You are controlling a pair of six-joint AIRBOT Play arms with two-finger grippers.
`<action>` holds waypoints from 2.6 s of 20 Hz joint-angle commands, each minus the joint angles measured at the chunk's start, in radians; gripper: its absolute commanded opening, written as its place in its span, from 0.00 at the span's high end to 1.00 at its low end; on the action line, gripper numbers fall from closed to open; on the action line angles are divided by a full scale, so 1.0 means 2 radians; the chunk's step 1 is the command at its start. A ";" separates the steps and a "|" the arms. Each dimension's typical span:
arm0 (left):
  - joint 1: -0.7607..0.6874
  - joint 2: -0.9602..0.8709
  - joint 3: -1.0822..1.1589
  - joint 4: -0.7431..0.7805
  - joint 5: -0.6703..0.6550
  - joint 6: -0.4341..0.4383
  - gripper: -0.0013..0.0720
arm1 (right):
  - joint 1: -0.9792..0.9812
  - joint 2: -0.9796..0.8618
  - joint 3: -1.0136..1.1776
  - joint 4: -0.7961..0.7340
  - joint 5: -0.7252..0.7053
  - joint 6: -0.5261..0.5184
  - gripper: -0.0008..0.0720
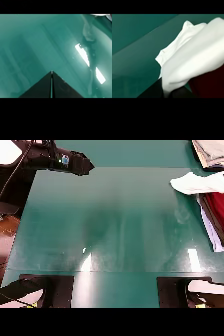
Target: Fold the shirts.
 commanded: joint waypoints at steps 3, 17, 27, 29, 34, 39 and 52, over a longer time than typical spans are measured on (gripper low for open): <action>-0.006 0.000 -0.001 -0.001 0.004 -0.003 0.95 | -0.011 -0.060 0.135 -0.001 0.007 0.001 0.97; -0.006 0.000 -0.001 0.001 -0.007 -0.002 0.95 | -0.089 0.010 0.175 -0.003 0.071 0.006 0.97; -0.006 0.000 -0.002 0.003 -0.008 0.010 0.95 | -0.209 0.152 -0.026 -0.179 0.114 0.006 0.96; -0.006 0.000 -0.002 0.003 -0.012 0.014 0.95 | -0.228 0.168 -0.059 -0.224 0.135 0.006 0.64; -0.006 0.000 -0.002 0.003 -0.023 0.015 0.95 | -0.262 0.203 -0.109 -0.253 0.129 0.006 0.13; -0.005 0.000 -0.002 0.004 -0.019 0.015 0.95 | -0.171 0.213 -0.114 -0.122 0.121 0.006 0.13; -0.006 0.000 -0.002 0.004 0.032 0.014 0.95 | 0.163 0.213 -0.114 -0.110 0.038 0.006 0.96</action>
